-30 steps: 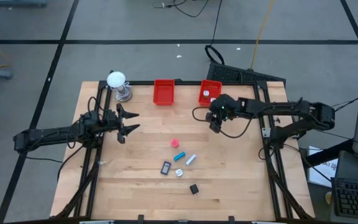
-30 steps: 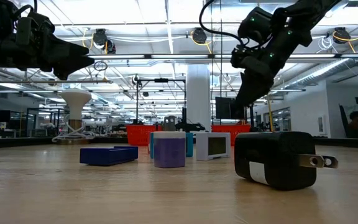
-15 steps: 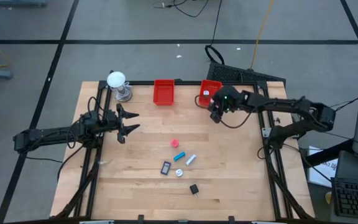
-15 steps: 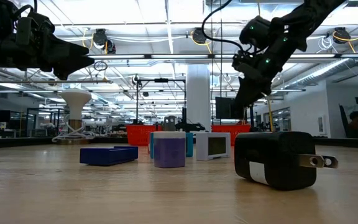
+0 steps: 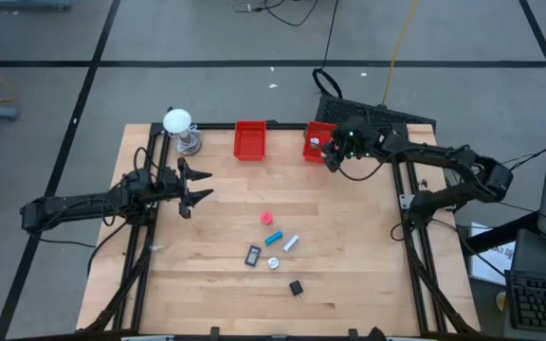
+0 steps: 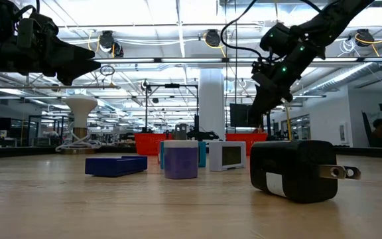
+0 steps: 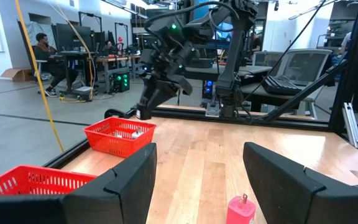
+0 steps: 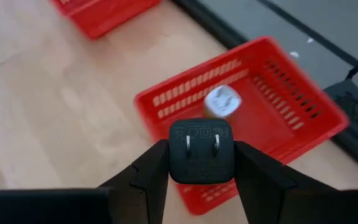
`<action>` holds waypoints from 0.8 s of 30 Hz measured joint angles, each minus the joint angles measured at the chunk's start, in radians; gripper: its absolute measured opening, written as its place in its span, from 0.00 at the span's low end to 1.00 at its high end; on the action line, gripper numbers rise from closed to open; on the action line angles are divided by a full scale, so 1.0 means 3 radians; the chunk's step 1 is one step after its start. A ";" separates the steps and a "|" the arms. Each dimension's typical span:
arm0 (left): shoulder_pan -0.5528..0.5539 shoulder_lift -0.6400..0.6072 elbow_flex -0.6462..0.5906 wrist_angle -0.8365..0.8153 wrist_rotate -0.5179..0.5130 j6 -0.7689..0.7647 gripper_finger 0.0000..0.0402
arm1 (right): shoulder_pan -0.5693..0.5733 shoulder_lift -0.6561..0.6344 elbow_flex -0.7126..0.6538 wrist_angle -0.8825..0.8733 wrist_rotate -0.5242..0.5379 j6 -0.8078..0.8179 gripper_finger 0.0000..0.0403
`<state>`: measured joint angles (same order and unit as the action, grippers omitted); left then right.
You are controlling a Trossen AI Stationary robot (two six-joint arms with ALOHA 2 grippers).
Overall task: Pick & Place Office items
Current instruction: Put the right black charger adapter into the right red basket
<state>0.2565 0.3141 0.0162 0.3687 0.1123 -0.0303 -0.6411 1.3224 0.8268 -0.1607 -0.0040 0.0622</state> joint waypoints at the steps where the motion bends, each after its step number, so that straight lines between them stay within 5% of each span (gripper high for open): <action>1: -0.0001 0.0000 0.0000 0.0001 0.0000 -0.0001 0.61 | -0.0034 0.0000 0.0000 0.0039 0.0000 -0.0014 0.35; 14: -0.0001 -0.0001 -0.0001 0.0000 0.0000 -0.0001 0.61 | -0.0422 0.0268 0.0012 0.0390 -0.0146 -0.0109 0.35; 24: -0.0002 -0.0001 0.0000 0.0000 0.0000 0.0000 0.61 | -0.0486 0.0846 0.0678 0.0141 -0.0176 -0.0185 0.35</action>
<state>0.2558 0.3138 0.0162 0.3687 0.1123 -0.0305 -0.7868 1.5762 1.0304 -0.1185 -0.0569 0.0067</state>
